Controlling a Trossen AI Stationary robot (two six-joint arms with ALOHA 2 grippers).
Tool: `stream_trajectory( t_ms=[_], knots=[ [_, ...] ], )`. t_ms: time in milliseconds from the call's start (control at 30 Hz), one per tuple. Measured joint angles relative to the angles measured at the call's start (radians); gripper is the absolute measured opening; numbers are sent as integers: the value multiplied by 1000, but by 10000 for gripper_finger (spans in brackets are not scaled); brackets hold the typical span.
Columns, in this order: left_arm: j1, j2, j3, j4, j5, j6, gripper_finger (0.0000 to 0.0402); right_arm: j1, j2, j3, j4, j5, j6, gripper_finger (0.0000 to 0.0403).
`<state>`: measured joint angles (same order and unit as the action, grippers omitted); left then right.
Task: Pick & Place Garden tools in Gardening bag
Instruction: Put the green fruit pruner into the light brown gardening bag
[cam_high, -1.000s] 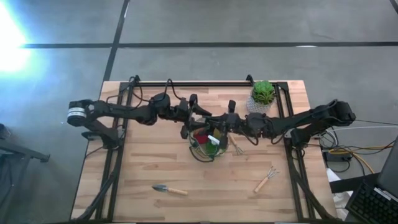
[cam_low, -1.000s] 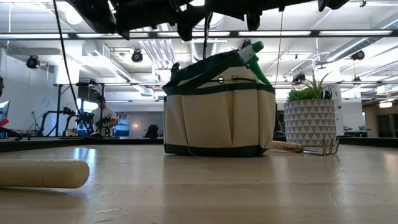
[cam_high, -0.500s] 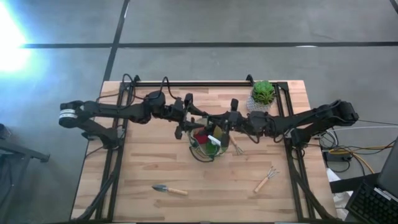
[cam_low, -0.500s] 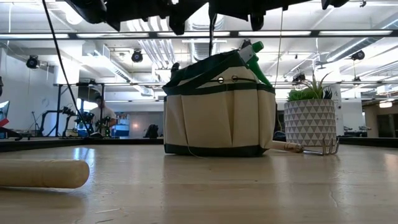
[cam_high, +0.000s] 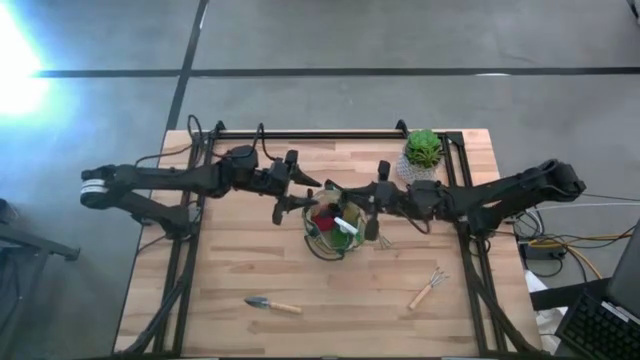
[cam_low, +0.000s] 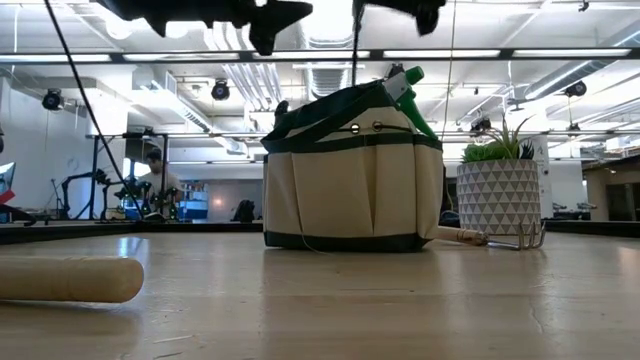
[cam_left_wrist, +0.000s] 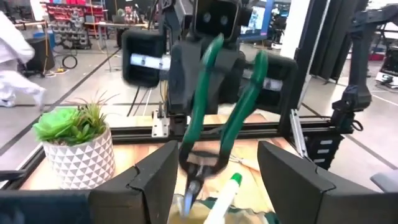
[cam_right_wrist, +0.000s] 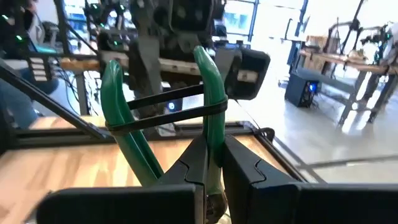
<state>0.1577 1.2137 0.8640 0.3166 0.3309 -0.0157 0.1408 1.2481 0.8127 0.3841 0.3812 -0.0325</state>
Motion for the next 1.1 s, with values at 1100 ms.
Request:
stream_trajectory(
  t_ms=[1100],
  knots=[
    [-90, -310, -460, 331, -154, -75, 223, 342, -205, -92, -411, 572, 361, 15]
  ],
)
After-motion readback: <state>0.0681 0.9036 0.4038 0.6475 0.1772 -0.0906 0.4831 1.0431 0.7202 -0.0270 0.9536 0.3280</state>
